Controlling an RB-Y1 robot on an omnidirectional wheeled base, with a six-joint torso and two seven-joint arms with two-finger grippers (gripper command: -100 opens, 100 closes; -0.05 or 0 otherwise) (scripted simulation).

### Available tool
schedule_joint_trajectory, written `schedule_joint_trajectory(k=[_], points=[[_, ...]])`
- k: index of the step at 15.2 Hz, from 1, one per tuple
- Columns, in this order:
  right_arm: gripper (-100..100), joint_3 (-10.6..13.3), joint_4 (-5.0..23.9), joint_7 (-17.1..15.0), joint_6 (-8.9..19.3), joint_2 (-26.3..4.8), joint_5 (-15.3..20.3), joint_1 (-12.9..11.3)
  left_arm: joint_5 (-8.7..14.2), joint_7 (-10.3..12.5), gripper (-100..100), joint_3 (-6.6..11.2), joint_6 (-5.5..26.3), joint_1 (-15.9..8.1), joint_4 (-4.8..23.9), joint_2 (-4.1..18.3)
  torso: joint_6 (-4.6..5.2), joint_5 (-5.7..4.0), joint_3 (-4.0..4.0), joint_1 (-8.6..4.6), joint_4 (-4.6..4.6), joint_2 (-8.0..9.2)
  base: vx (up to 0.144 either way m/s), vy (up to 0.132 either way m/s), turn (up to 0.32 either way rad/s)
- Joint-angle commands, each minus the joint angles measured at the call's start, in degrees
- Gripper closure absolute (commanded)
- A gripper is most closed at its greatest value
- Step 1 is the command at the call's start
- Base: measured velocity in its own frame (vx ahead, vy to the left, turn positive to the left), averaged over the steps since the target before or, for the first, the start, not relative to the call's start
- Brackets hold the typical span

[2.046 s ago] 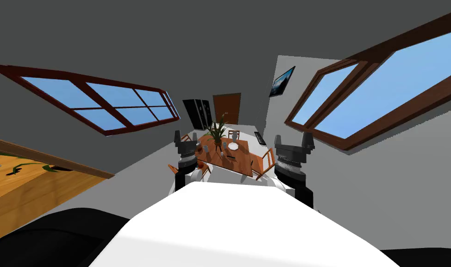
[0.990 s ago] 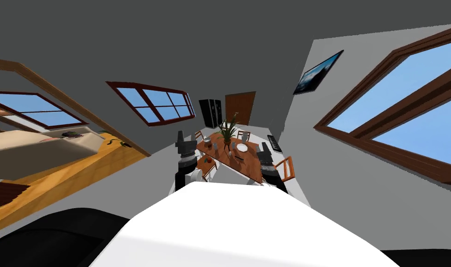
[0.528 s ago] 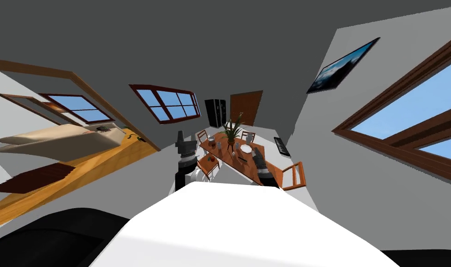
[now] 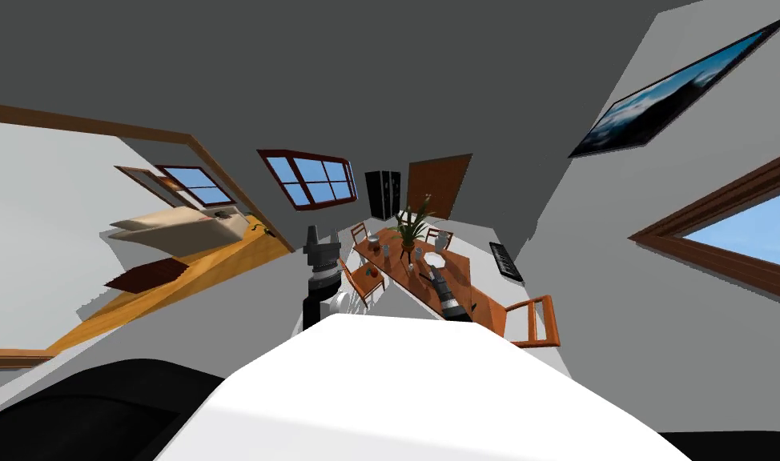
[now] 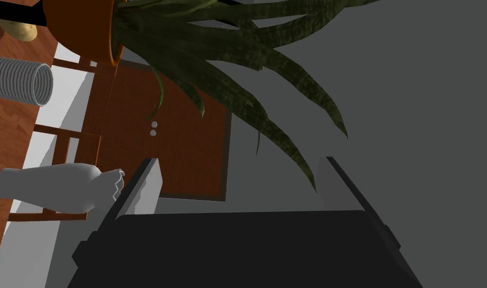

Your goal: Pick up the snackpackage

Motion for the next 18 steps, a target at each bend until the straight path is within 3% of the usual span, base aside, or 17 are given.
schedule_joint_trajectory(k=[1,3,4,5,7,8,10,11,13,14,17,18], points=[[-100,2.0,2.9,0.9,-0.1,-1.7,0.3,-0.6,0.0,0.0,0,0.0,0.0,0.0,0.0,0.0,0.0,0.0,0.0,0.0,0.0,0.0,0.008,0.019,0.236],[-100,2.0,4.7,0.9,-0.1,-1.7,0.3,-0.6,0.0,0.0,0,-0.01,0.0,0.0,0.0,0.0,-0.05,0.0,-0.01,0.02,0.0,-0.01,0.01,0.013,0.201],[-100,3.9,6.6,1.9,0.3,-3.3,0.6,-1.0,0.0,0.0,0,0.0,0.0,0.0,0.0,0.0,-0.01,0.0,0.0,0.0,0.0,-0.01,0.013,0.021,0.209],[-100,3.9,7.8,1.9,0.3,-3.3,0.6,-1.0,0.0,0.0,0,-0.01,0.0,0.0,0.0,0.0,-0.04,0.0,-0.01,0.02,0.0,-0.01,0.016,0.022,0.232],[-100,3.9,8.4,1.9,0.3,-3.3,0.6,-1.0,0.0,0.0,0,0.0,0.0,0.0,0.0,0.0,-0.01,0.0,-0.01,0.02,0.0,-0.01,0.011,0.009,0.053],[-100,5.9,10.0,3.0,0.8,-4.8,0.9,-1.3,0.0,0.0,0,0.0,0.0,0.0,0.0,0.0,0.0,0.0,0.0,0.0,0.0,0.0,0.012,0.018,0.229],[-100,5.9,12.1,3.0,0.8,-4.8,0.9,-1.3,0.0,0.0,0,-0.01,0.0,0.0,0.0,0.0,-0.04,0.0,-0.01,0.01,0.0,-0.02,0.015,0.012,0.207],[-100,7.9,14.1,4.0,1.2,-6.4,1.2,-1.7,0.0,0.0,0,0.0,0.0,0.0,0.0,0.0,-0.01,0.0,-0.01,-0.01,0.0,-0.02,0.017,0.016,0.226],[-100,7.9,15.7,4.0,1.2,-6.4,1.2,-1.7,0.0,0.0,0,0.0,0.0,0.0,0.0,0.0,-0.04,0.0,-0.02,0.0,-0.01,-0.04,0.019,0.01,0.19],[-100,9.9,17.3,5.1,1.7,-8.0,1.5,-2.1,0.0,0.0,0,0.0,0.0,0.0,0.0,0.0,-0.01,-0.01,-0.02,-0.01,-0.01,-0.04,0.021,0.014,0.25],[-100,9.9,19.5,5.1,1.7,-8.0,1.5,-2.1,0.0,0.0,0,0.0,0.0,0.0,0.0,0.0,-0.01,0.0,-0.03,0.0,-0.01,-0.05,0.02,0.009,0.122],[-100,11.9,21.5,6.1,2.1,-9.5,1.8,-2.4,0.0,0.0,0,0.0,0.0,0.0,0.0,0.0,0.01,0.0,-0.02,-0.01,-0.01,-0.02,0.016,0.017,0.261]])
